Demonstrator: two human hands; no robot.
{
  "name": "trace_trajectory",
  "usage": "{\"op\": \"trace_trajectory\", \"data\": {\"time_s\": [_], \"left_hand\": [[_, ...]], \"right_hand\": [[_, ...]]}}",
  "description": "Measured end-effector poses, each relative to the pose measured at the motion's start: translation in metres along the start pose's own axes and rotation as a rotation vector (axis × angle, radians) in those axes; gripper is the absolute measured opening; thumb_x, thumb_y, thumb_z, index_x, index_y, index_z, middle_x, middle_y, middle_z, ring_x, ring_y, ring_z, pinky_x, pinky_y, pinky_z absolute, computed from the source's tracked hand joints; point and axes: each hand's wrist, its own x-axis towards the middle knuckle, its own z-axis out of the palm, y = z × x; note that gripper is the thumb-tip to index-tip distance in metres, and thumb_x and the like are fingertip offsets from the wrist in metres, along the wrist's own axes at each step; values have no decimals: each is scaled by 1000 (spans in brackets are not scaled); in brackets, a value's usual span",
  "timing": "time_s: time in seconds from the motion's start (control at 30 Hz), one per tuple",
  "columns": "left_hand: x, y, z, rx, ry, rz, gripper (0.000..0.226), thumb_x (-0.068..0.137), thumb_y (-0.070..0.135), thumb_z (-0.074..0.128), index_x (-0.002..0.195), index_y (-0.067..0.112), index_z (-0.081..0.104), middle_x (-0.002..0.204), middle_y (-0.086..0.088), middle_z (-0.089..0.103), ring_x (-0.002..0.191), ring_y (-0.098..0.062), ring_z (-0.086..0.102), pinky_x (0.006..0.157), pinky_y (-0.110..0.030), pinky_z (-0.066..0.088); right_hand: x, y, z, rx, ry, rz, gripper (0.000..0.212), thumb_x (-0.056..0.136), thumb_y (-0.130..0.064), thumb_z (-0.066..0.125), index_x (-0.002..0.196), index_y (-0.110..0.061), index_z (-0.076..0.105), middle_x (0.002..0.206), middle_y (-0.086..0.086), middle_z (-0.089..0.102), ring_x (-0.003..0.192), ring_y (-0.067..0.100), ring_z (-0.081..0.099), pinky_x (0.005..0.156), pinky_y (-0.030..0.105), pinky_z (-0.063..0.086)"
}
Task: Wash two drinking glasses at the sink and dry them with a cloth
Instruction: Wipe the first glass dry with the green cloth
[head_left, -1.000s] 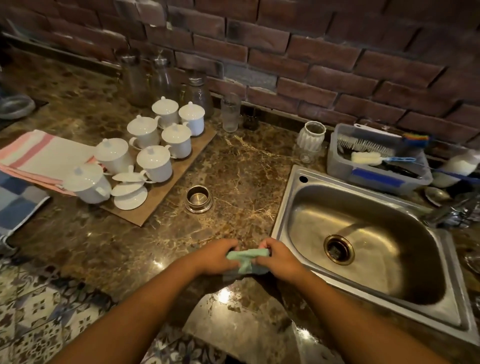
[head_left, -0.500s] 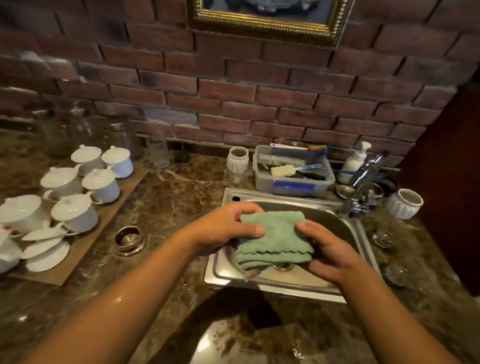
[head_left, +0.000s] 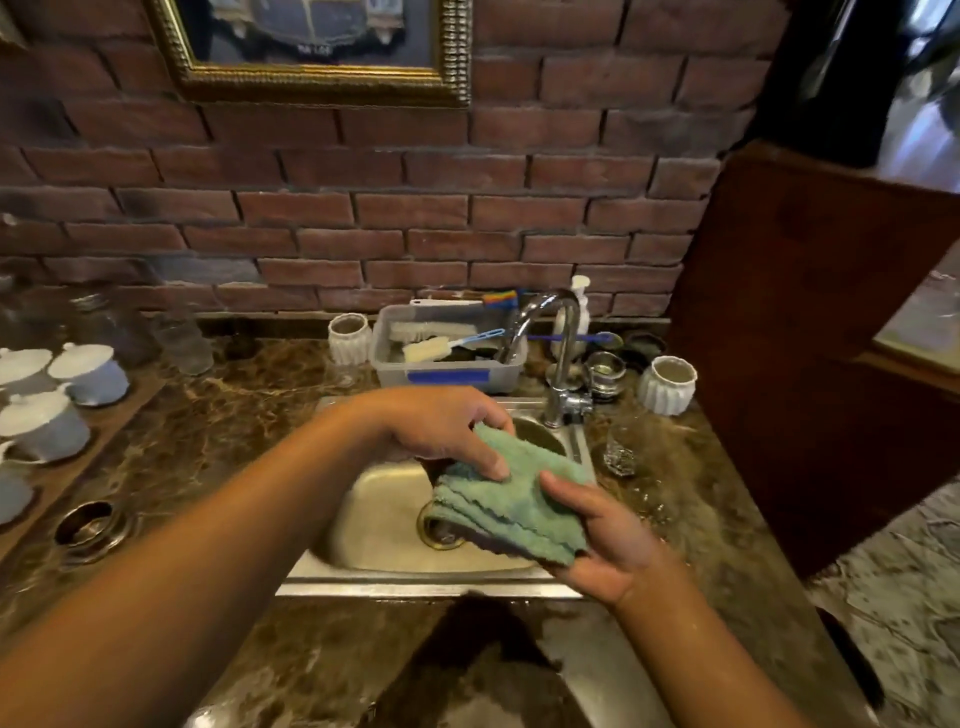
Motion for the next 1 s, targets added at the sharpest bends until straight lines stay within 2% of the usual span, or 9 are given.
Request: {"op": "trace_trajectory", "data": {"time_s": [0.1,0.23,0.4,0.5,0.67,0.77,0.9,0.93,1.0], "left_hand": [[42,17,22,67,-24,-42,25,91,12,72,115,9,65,96,6,67,86,-7,66,70,-21,54],[103,31,60,210,-61,-72,26,88,16,75,112,15,66,112,-6,65,106,-25,62,88,-39,52],[170,49,100,308,-130,-63,23,88,31,76,105,22,63,111,-2,63,101,-22,61,87,-40,53],[205,54,117,315,-71,-82,38,89,27,76,122,18,60,121,-6,63,107,-24,62,91,-40,53],[251,44,141,489,133,-81,69,88,21,75,148,24,40,145,-5,40,130,-26,49,107,-39,46],[269,33,152,592,91,-75,83,86,23,77,153,32,29,155,-11,25,141,-32,35,114,-44,40],[283,24,164,778,65,-59,80,88,23,74,151,37,28,156,-12,22,142,-35,32,112,-47,42],[286,23,167,808,71,-57,78,88,21,73,150,37,28,154,-12,24,139,-35,34,109,-47,44],[292,24,171,847,73,-67,76,87,17,72,148,35,29,149,-12,27,133,-36,35,104,-46,46]], "right_hand": [[-26,-4,-24,83,58,-18,77,70,0,86,138,6,52,140,38,50,122,52,57,98,66,48],[-65,-12,-69,150,149,-15,78,64,0,88,134,8,55,138,39,51,126,52,54,104,63,44],[-113,-29,-126,276,230,-57,78,55,2,92,126,9,62,137,38,53,123,53,57,105,64,44],[-129,-40,-153,353,335,-85,95,44,6,95,131,4,58,135,38,55,118,55,59,107,64,41],[-137,-53,-197,444,505,-144,108,26,8,96,127,-3,59,125,35,64,104,53,67,84,67,52],[-139,-57,-224,453,608,-136,107,34,9,94,133,-3,55,122,33,66,102,50,69,80,64,56],[-138,-59,-249,477,672,-148,122,22,2,99,134,-4,54,125,30,66,107,47,68,87,68,49],[-138,-59,-252,478,678,-147,119,24,1,99,134,-4,54,126,30,66,107,47,68,87,69,47],[-140,-58,-256,474,673,-139,98,45,-1,94,134,-3,54,125,30,66,106,48,67,86,69,48]]}}
